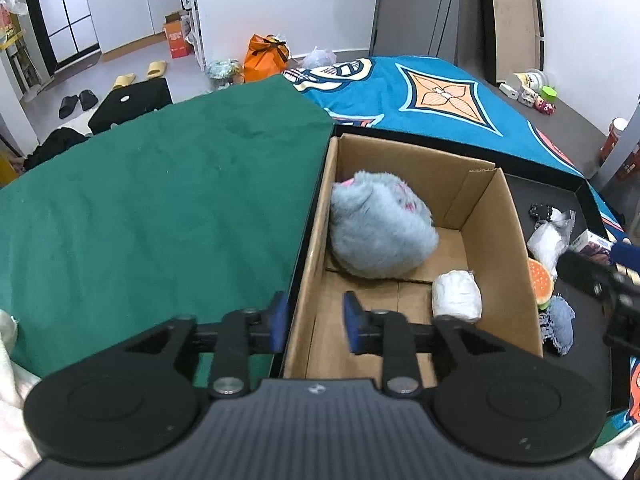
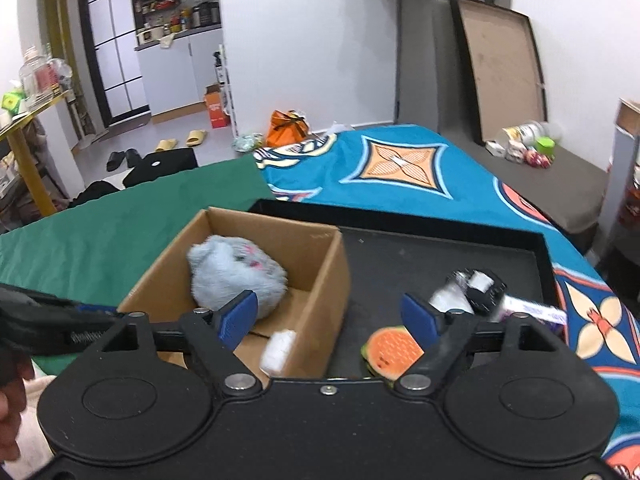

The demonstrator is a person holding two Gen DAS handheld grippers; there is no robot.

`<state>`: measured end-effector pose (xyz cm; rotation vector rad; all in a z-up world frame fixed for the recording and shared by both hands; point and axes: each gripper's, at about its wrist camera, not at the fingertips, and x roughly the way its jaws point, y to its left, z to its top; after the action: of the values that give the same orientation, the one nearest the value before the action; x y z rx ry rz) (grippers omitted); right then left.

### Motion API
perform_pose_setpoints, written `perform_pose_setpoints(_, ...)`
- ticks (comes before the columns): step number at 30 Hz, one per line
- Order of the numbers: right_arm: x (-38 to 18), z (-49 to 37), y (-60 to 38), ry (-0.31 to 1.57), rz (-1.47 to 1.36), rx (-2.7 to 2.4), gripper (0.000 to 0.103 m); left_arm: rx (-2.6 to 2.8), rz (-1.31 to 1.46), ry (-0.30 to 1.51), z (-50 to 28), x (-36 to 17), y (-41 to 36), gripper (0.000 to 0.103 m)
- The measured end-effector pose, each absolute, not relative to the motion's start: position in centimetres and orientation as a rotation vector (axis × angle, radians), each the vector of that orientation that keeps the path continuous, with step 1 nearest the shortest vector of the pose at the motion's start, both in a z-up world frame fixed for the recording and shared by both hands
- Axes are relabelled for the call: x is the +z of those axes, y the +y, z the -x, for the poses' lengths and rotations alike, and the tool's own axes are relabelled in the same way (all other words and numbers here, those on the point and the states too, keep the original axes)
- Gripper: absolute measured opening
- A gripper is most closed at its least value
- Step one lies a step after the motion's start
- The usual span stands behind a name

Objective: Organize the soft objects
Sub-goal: 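Open the right gripper to release the plush into the box, then lower the right gripper onto the blue denim heart cloth and close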

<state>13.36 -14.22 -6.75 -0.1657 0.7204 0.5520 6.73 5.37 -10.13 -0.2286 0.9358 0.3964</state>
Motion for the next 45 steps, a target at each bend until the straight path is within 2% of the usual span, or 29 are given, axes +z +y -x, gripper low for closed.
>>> perform_pose_setpoints(6,-7.6,-13.3,-16.5,0.749,0.150,0.516,0.080,0.392,0.183,0.914,-6.9,-9.6,4.3,0.052)
perform_pose_setpoints(21,-10.0,-14.2,-21.1,0.832,0.083,0.451,0.080,0.401,0.111,0.939,-8.1,-10.0,2.9,0.067)
perform_pose_setpoints(32,-12.7,-15.4,-23.0,0.899,0.052,0.425,0.079,0.410,0.063,0.959,-8.8,-10.5,2.2,0.071)
perform_pose_setpoints(36,-13.9,-16.3,-23.2,0.937,0.024,0.420,0.068,0.422,0.050,0.968,-9.1,-10.7,2.1,0.071)
perform_pose_setpoints(39,-14.6,-16.9,-23.1,0.953,0.015,0.413,0.067,0.429,0.037,0.973,-9.3,-10.8,1.9,0.072)
perform_pose_setpoints(42,-15.3,-17.4,-22.7,0.976,0.014,0.414,0.060,0.435,0.027,0.977,-9.5,-10.9,1.8,0.072)
perform_pose_setpoints(45,-15.8,-17.6,-22.2,0.987,0.020,0.414,0.060,0.444,0.025,0.982,-9.7,-11.0,1.8,0.071)
